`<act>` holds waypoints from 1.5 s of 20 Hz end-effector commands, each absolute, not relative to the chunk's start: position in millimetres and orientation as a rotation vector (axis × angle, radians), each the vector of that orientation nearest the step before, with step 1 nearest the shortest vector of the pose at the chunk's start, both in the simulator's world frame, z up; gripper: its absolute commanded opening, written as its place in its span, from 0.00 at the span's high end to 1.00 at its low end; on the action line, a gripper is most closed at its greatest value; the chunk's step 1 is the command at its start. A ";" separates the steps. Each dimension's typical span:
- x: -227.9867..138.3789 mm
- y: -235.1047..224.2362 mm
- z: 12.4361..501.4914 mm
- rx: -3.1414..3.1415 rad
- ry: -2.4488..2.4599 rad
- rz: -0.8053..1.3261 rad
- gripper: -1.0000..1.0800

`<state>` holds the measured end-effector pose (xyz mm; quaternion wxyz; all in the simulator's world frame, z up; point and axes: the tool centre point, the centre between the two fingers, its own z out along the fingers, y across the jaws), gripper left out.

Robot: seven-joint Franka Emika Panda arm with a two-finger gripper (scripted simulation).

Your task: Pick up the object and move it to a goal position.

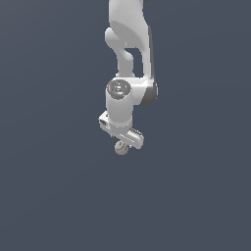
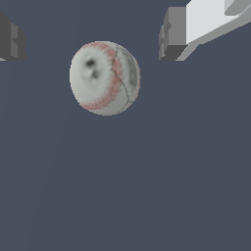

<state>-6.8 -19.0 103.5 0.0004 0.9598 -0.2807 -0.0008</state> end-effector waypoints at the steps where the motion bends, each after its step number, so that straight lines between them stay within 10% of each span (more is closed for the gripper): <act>1: -7.3 -19.2 100.6 3.001 -0.930 -0.001 0.04; 25: -8.0 -19.4 47.7 2.988 -0.971 0.000 0.04; 26: -8.0 -19.4 47.7 2.988 -0.971 0.000 1.00; 30: -8.0 -19.4 47.7 2.988 -0.971 0.000 1.00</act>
